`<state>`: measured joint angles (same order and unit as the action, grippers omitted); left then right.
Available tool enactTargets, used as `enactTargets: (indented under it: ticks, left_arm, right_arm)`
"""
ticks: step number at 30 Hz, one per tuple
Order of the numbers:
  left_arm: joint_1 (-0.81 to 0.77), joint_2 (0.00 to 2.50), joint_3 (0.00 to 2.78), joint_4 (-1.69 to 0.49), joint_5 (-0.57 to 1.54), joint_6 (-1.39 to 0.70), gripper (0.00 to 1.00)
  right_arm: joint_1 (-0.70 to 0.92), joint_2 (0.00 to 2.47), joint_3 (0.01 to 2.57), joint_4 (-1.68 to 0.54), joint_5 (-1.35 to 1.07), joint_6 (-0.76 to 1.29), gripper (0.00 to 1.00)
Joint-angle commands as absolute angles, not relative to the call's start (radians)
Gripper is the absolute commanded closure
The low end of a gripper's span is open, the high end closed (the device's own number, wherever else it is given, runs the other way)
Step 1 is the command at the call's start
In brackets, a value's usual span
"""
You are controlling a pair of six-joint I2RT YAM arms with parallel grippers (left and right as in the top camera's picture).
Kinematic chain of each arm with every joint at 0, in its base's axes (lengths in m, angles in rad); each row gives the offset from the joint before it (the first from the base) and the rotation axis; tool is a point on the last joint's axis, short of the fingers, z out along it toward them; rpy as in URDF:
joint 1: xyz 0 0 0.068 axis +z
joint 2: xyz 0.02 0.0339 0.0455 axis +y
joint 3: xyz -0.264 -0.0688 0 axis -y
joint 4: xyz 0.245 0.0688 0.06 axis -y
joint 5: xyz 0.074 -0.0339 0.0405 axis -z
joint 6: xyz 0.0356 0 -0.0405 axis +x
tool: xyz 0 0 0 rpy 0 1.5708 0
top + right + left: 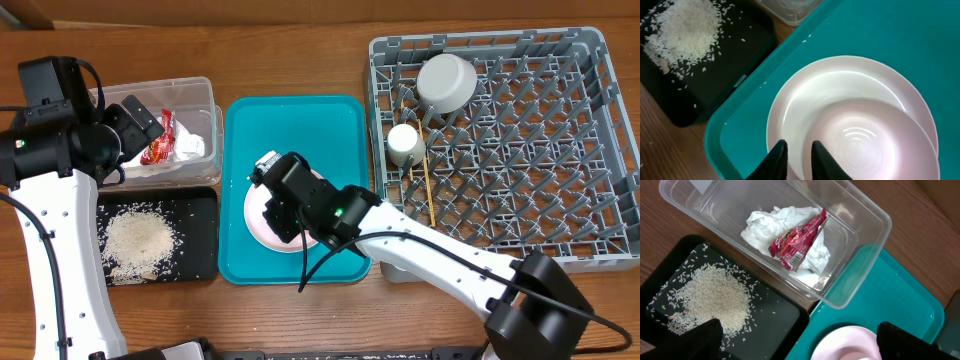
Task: Sort waste into correct bins and load items into the dishwasher
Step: 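Grasp the pink bowl's rim with the right gripper, then carry the pink bowl to the rack's near side and release it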
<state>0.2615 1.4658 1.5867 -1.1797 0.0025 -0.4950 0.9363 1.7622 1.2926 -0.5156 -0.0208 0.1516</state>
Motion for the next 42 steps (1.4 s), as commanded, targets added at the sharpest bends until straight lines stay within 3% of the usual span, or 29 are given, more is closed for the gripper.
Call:
enactTargets:
  ticks: [1, 31, 36, 42]
  left_arm:
    - [0.255, 1.451, 1.604, -1.178, -0.010, -0.487, 0.00]
    - [0.255, 1.451, 1.604, -1.178, -0.010, -0.486, 0.00]
    - [0.255, 1.451, 1.604, -1.178, -0.010, -0.486, 0.00]
    - [0.255, 1.451, 1.604, -1.178, -0.010, -0.487, 0.00]
  right_arm:
    - [0.935, 1.813, 1.269, -0.511, 0.010, 0.184, 0.82]
    - [0.943, 1.916, 1.269, -0.548, -0.046, 0.184, 0.81]
    - [0.943, 1.915, 1.270, -0.547, -0.046, 0.184, 0.96]
    - [0.943, 1.871, 1.340, -0.615, -0.086, 0.184, 0.96]
